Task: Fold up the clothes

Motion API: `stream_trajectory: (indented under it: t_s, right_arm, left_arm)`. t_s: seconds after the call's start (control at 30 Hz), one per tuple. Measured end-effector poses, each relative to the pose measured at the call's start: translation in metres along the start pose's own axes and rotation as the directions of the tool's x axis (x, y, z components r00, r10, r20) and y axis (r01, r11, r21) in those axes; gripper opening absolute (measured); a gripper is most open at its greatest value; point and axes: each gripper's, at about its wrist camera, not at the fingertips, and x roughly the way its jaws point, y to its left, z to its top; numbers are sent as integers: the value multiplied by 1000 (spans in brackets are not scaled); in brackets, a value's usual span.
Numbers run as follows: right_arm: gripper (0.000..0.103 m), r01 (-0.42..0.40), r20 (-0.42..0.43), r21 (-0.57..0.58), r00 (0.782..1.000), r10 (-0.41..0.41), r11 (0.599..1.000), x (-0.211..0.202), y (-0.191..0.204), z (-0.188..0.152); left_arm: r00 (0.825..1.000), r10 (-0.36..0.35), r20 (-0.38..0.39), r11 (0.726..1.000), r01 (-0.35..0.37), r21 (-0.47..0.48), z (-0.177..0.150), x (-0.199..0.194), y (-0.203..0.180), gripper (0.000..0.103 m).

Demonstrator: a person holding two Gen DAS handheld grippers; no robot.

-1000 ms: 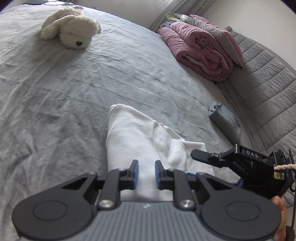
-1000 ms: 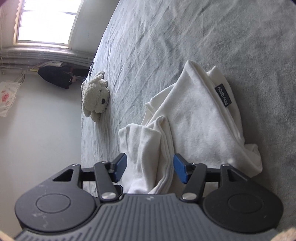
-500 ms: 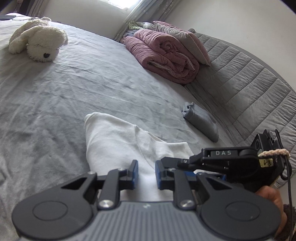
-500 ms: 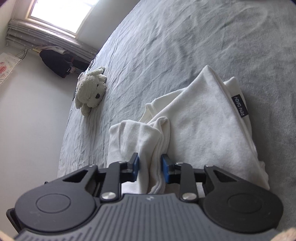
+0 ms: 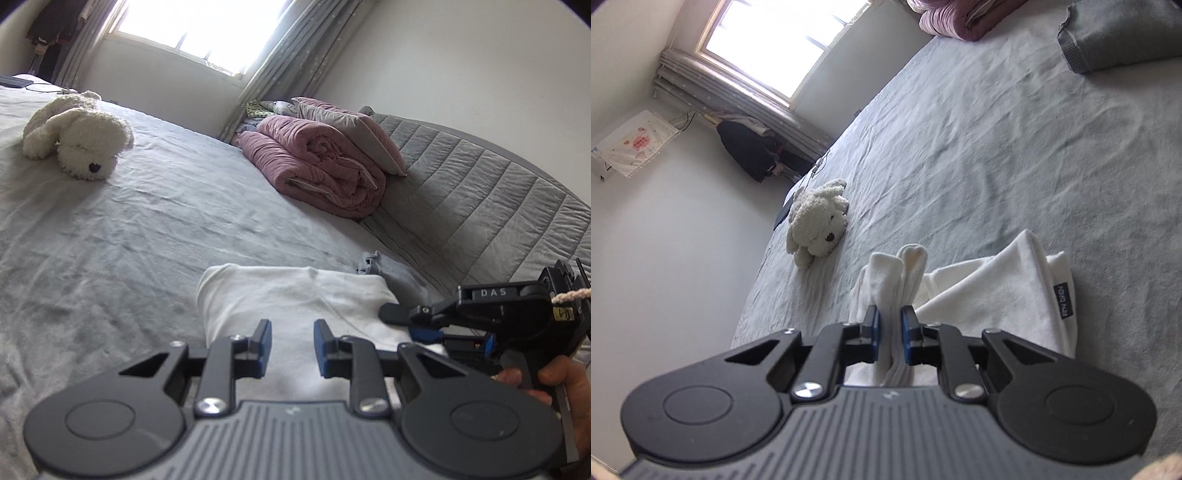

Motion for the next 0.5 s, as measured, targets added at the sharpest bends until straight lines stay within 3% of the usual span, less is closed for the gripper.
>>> stream_trajectory:
  t_s: [0.3,0.5]
  right_arm:
    - [15,11,13,48,1000,-12,999,-17,-37,13]
    - [15,28,0,57,1000,-28,998,-15,-57,13]
  left_arm:
    - [998,-25,-52,989,33,146,-19,18,-29,24]
    - [996,-36,-79,981,50,186,-27,25,-37,24]
